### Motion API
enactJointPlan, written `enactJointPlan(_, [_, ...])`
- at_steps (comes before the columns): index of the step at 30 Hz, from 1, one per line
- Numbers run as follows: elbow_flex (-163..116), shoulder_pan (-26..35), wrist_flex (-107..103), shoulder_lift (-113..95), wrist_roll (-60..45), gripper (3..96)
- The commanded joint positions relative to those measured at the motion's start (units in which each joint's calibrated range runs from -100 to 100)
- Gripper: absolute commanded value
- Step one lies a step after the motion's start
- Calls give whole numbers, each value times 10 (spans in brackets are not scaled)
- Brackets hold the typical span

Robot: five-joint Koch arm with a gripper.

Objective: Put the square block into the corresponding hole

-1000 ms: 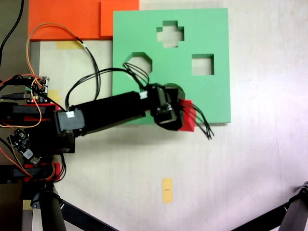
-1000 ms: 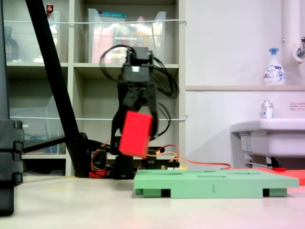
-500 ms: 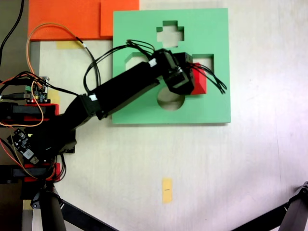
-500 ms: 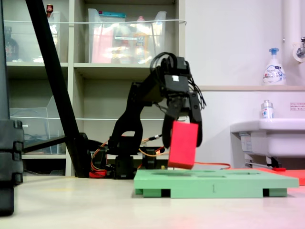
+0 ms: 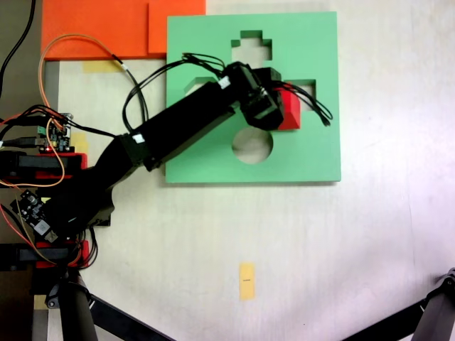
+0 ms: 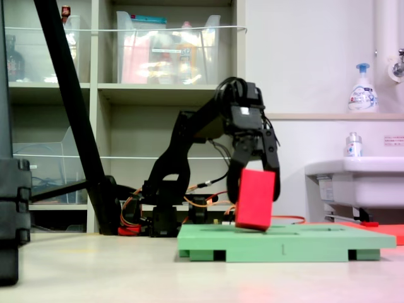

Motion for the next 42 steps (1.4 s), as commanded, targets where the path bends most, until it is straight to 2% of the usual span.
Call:
enactJointPlan(1, [45,5,59,-9,6,240])
enactJointPlan(13, [51,18,120,20,12,240])
enactJointPlan(42, [54,5,144,78,11,241])
